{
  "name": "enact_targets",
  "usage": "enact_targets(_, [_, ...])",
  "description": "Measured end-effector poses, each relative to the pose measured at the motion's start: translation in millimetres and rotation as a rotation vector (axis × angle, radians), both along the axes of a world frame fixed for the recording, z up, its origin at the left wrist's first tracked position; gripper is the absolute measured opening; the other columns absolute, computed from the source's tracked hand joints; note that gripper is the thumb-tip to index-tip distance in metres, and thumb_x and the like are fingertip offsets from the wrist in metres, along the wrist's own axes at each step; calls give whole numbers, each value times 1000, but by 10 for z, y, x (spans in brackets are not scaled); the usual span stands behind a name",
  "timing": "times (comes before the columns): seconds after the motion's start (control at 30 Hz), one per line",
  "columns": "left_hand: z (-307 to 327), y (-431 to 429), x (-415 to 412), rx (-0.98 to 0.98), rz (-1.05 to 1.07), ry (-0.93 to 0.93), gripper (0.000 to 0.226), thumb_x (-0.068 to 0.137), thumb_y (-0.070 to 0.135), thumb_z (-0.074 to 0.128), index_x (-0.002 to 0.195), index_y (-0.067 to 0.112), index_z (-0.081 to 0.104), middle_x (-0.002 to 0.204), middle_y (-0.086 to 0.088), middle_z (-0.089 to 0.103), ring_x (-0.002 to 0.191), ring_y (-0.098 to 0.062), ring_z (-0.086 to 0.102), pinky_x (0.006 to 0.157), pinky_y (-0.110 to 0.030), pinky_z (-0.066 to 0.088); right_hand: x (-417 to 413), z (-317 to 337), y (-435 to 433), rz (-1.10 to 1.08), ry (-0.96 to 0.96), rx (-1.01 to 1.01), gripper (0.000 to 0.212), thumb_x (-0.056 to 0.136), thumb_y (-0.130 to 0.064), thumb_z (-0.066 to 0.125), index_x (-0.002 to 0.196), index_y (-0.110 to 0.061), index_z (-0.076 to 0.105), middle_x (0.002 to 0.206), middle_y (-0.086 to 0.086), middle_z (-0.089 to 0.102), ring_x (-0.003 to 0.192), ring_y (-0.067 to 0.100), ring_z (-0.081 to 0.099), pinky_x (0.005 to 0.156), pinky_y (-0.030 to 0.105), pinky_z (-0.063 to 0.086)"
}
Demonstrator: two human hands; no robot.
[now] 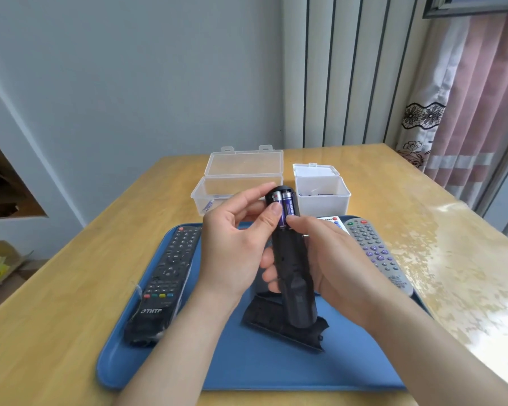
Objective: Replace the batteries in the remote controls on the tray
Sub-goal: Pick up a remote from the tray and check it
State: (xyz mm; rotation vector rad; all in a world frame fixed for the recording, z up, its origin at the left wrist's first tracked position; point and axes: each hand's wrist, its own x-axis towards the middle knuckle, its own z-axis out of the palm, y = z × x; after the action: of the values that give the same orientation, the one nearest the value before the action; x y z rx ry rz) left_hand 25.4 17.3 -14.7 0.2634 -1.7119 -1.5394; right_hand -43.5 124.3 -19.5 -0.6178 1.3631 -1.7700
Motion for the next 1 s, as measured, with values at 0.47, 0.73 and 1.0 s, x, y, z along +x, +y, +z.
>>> enact_targets(0.47, [-31,-178,19,-1005,309,-101,26,78,15,71,104,12,70,107,5,68,100,-18,60,85,-34,50,-14,28,37,-119,136,59,44,104,-33,40,86,-1,63,64,15,62,48,23,54,48,30,50])
enact_targets(0.73, [4,-166,53,-983,326,-210,38,69,23,72,106,18,70,92,5,74,83,-12,64,71,-28,46,-54,-50,9,-120,350,110,41,107,-28,35,86,-1,59,68,18,60,50,25,51,47,32,45])
enact_targets(1.0, [-34,-147,22,-840,286,-184,41,71,14,79,104,22,55,99,12,61,93,-1,55,78,-24,48,-49,-59,0,-147,275,97,44,106,-29,35,87,2,59,60,13,59,45,21,51,43,29,46])
